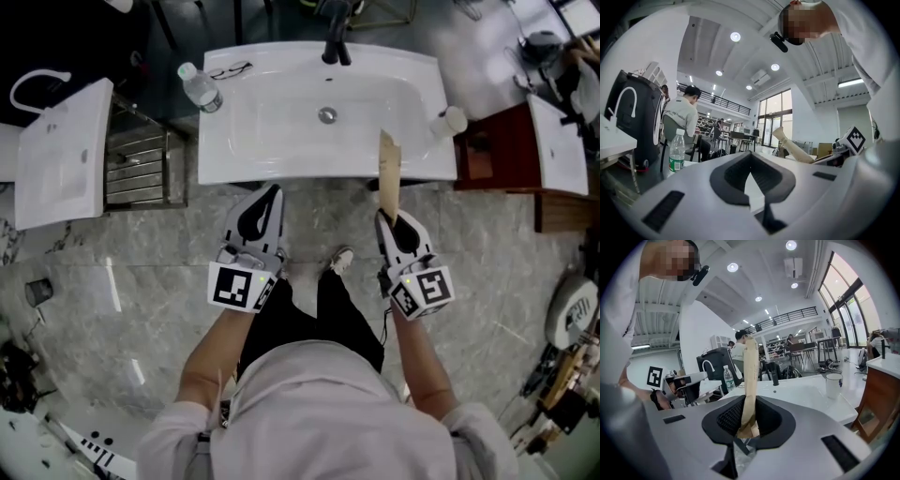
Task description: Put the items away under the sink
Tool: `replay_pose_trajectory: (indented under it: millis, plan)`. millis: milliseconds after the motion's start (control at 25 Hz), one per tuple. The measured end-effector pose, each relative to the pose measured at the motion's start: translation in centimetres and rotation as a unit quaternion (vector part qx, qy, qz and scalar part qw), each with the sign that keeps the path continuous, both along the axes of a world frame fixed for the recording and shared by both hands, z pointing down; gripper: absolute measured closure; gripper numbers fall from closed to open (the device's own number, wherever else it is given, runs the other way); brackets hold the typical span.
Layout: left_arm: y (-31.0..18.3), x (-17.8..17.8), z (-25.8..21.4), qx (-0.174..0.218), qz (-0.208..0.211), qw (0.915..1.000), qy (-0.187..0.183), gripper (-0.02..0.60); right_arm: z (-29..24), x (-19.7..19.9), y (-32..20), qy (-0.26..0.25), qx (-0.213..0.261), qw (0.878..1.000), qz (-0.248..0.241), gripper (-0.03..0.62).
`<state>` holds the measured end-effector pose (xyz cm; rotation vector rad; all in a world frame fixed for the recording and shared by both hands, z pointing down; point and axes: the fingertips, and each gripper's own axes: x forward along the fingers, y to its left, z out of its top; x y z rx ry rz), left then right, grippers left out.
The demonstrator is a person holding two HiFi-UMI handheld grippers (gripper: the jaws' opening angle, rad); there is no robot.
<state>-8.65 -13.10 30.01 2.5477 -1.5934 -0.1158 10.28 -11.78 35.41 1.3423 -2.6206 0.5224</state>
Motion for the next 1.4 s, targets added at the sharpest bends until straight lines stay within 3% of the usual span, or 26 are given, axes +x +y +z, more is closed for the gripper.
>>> replay_pose_trajectory:
  millis: [560, 720, 1400]
  plan:
    - [-2.8, 2.2, 4.3, -0.019, -0.05, 0.9982, -0.027, 0.578, 6.2, 1.4, -4.1, -0.024, -0.031, 0.998, -0.048, 0.52]
    - [-3.6, 2.6, 6.2, -0.022, -0.061, 0.9978, -0.013, 0.578, 8.0, 2.0, -4.3, -0.012, -0.035, 0.998, -0.053, 0.52]
    - [-2.7, 3.6, 14.0, -0.011, 0.006, 0.9999, -0.004, 0.578, 14.7, 3.1, 0.8, 0.005, -0.045, 0.999, 0.005, 0.52]
